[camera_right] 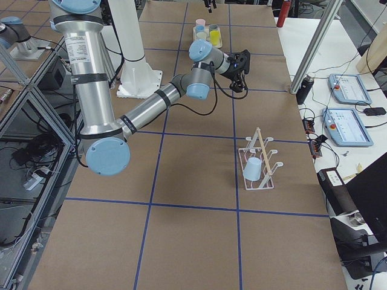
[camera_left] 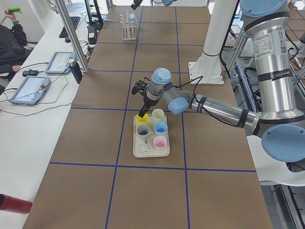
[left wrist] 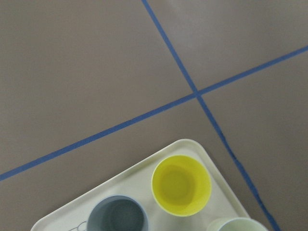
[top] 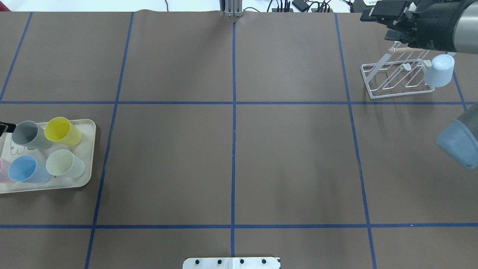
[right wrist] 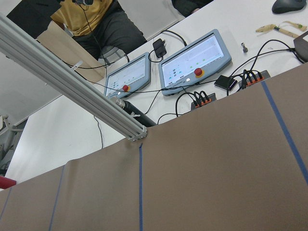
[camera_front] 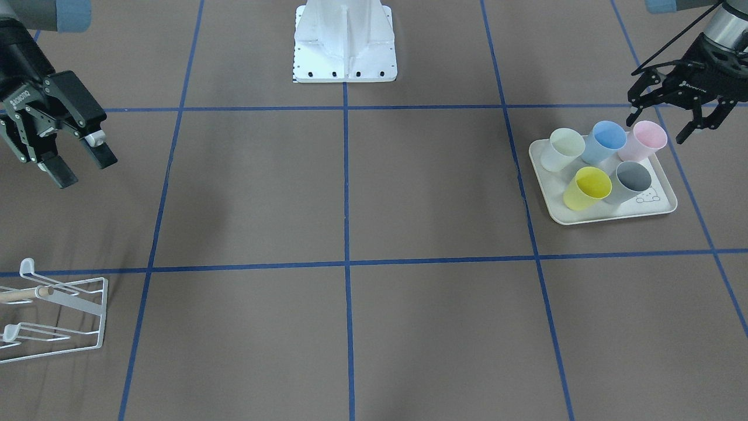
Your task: Transfer IKEA cup to right arm and place on rack
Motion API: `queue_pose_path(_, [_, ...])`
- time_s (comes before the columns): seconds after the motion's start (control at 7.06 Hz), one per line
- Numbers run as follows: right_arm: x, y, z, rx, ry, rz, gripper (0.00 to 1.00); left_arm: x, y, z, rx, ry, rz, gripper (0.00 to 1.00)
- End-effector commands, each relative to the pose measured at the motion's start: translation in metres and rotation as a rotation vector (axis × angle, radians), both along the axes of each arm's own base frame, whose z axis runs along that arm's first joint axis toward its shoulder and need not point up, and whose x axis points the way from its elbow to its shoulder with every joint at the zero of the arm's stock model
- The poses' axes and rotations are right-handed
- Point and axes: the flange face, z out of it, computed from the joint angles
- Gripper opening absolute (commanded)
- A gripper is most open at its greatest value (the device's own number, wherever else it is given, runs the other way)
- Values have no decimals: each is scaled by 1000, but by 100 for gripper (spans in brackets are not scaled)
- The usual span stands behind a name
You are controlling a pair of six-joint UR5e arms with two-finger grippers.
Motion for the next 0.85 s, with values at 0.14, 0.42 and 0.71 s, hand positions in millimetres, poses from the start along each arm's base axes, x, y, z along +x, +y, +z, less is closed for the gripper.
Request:
queue_pose_path(0.14, [-29, 6, -20, 1, -49, -52, 100, 19, -36, 46, -19, -62, 60, 100])
queue_pose_path(0.42, [-40, 2, -26, 8, -54, -60, 100, 23, -45, 77, -3, -104, 117, 100])
queue_pose_path(0.71, [-44, -4, -32, 14, -56, -58, 100, 30, -59, 93, -14, -116, 123, 100])
